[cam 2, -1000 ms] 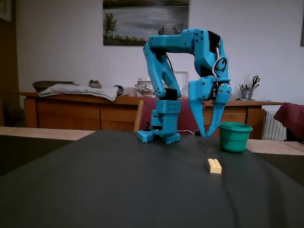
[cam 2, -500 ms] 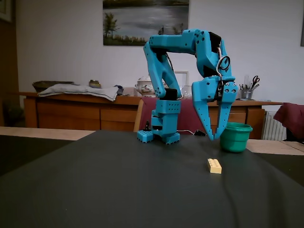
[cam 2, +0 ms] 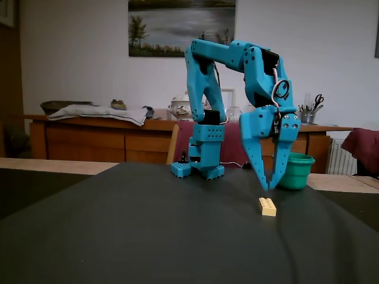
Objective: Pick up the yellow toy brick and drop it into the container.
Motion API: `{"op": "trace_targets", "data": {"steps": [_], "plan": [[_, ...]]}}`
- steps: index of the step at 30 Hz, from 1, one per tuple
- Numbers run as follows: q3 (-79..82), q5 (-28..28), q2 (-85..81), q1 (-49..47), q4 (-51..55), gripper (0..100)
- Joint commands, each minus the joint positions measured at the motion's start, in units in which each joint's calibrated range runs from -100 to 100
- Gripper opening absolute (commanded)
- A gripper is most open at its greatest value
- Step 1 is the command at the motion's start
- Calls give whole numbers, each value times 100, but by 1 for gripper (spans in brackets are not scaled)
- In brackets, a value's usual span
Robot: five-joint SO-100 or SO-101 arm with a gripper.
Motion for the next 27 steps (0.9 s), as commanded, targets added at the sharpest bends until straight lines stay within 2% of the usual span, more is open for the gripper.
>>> {"op": "trace_targets", "data": {"steps": [1, 5, 7, 11, 19, 27], "plan": [[-188, 42, 60, 47, -121, 0], [-188, 42, 85, 47, -192, 1], [-188, 47, 85, 55, -192, 9], [-188, 47, 68, 55, -184, 18], [-170, 173, 170, 78, -184, 19], [-179, 382, 111, 511, -112, 18]]}}
